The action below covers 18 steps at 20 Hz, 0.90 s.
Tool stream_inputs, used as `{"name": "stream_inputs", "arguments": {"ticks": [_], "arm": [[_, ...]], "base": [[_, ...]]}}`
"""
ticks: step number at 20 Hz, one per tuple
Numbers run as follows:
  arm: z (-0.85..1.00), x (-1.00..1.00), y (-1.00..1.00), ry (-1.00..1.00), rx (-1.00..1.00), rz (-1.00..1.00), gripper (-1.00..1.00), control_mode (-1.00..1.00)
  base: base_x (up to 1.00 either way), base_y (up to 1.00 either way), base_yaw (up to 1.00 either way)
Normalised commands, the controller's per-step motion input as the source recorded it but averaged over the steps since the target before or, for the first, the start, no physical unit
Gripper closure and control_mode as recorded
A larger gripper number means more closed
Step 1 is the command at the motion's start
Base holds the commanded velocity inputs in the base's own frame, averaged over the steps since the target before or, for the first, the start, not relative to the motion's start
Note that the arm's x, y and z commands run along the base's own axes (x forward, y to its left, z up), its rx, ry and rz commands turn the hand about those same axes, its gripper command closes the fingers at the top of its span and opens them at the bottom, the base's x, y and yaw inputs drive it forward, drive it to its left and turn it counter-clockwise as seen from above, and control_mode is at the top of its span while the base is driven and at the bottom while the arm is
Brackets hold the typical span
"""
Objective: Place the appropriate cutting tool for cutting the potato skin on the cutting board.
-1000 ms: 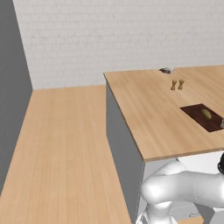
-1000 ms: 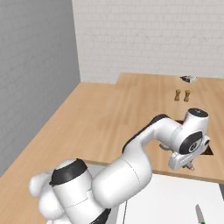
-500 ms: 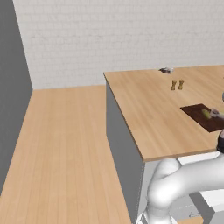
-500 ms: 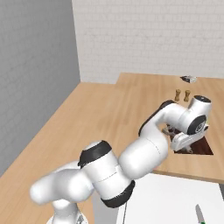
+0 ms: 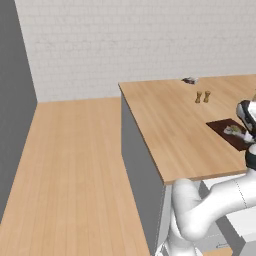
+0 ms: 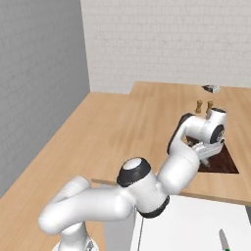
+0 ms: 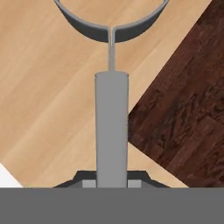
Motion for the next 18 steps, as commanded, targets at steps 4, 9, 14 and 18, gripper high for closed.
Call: {"name": "stream_inputs", "arguments": {"ticks": [4,9,14,18], "arm": [[-0.53,0.39,-0.26,0.0,0.02,0.0,1.0,-1.0],[-0.61,0.19,-0.23,0.0,0.01,0.0,1.0,-1.0],[-0.48,-0.03,0.04,0.0,0.01,0.0,-1.0,-1.0],[0.03,-0.28,0.08,0.03,0.0,0.0,-1.0,-1.0]], "base": [[0.0,0.0,0.0],[0.0,0.0,0.0],[0.0,0.0,0.0],[0.0,0.0,0.0]]}}
